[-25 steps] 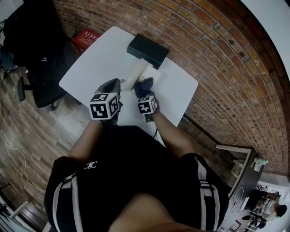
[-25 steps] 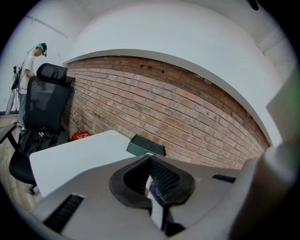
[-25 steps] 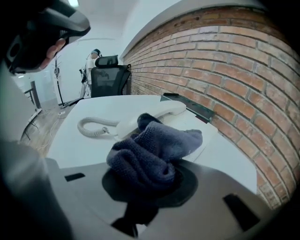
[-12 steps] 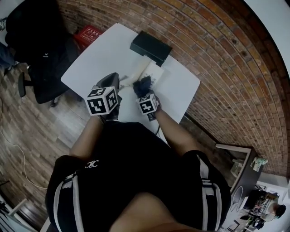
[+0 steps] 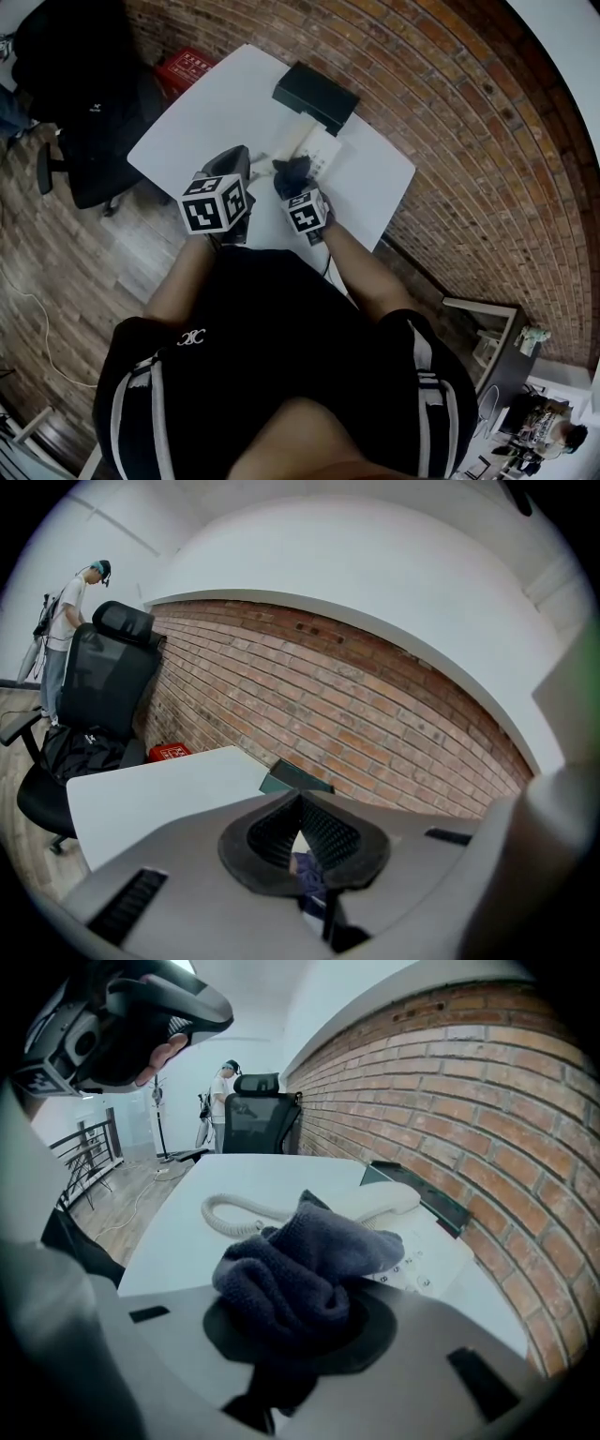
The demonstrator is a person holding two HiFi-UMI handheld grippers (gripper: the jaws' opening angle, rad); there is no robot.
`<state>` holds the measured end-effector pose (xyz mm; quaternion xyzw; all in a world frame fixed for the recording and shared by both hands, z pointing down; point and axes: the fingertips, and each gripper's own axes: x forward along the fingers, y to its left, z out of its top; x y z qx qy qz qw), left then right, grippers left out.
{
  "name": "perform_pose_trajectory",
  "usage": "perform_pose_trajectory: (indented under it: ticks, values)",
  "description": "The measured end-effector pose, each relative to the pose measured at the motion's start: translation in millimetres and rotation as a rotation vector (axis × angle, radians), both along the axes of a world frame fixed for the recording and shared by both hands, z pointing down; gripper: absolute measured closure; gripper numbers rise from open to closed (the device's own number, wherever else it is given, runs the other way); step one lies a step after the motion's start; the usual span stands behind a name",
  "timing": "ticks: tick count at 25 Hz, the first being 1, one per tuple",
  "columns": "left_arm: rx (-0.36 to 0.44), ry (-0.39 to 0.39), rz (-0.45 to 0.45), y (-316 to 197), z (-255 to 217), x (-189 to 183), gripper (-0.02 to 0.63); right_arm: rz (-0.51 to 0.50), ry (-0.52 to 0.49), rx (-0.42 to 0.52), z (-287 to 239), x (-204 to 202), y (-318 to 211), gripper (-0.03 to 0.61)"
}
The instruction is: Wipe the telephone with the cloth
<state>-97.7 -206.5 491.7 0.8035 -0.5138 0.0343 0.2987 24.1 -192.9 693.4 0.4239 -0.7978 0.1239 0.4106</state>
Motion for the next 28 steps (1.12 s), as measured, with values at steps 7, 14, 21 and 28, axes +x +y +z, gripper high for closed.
perform_pose_trajectory:
  ticks: [7,14,21,28]
  values:
    - [0.000,-0.003,0.000,-3,-3,-3,0.621,-0.145,0.078,0.080,-15,-26,-13,0.514]
    - [-0.006,-0.005,-0.014,-8,0,-11,0.621,-0.210,0.141,0.097,-17,-38,-33,0.514]
    - [-0.030,-0.006,-0.011,-13,8,-9,0.621,-0.122,0.147,0.119,-34,-33,-71,0.514]
    - [-0.055,-0.009,-0.020,-19,19,-13,0.621,-0.071,0.197,0.099,-41,-26,-115,0.512]
